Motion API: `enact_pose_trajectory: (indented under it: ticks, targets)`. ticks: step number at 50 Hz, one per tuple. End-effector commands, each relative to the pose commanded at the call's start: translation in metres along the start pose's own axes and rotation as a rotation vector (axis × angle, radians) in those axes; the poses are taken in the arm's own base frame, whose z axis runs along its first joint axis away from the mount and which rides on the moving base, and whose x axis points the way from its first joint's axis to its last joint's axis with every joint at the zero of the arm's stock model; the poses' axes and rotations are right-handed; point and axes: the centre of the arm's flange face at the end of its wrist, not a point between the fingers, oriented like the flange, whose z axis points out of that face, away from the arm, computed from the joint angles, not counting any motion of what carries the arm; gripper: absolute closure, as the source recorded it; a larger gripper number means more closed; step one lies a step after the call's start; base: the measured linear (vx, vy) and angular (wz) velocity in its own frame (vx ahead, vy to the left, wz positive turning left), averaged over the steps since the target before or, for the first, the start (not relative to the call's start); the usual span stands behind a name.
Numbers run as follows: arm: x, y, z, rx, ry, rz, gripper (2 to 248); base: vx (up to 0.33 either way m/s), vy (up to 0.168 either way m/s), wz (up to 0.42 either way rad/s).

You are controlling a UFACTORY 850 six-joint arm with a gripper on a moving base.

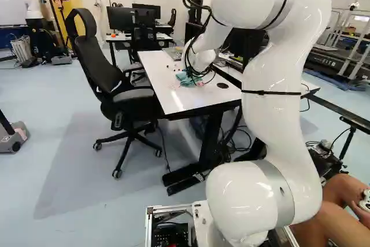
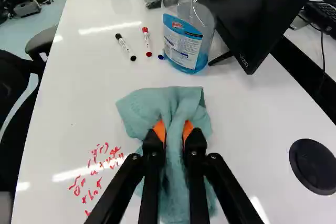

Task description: Clean the table with the green towel

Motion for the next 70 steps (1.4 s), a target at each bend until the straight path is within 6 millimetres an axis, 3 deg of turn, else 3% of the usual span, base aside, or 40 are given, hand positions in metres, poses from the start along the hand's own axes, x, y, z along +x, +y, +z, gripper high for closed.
enact_pose_trajectory:
  ticks: [70]
  targets:
    - [-0.0045, 0.0000, -0.0001, 0.000, -0.050, 0.000, 195, 0.000, 0.000, 0.000]
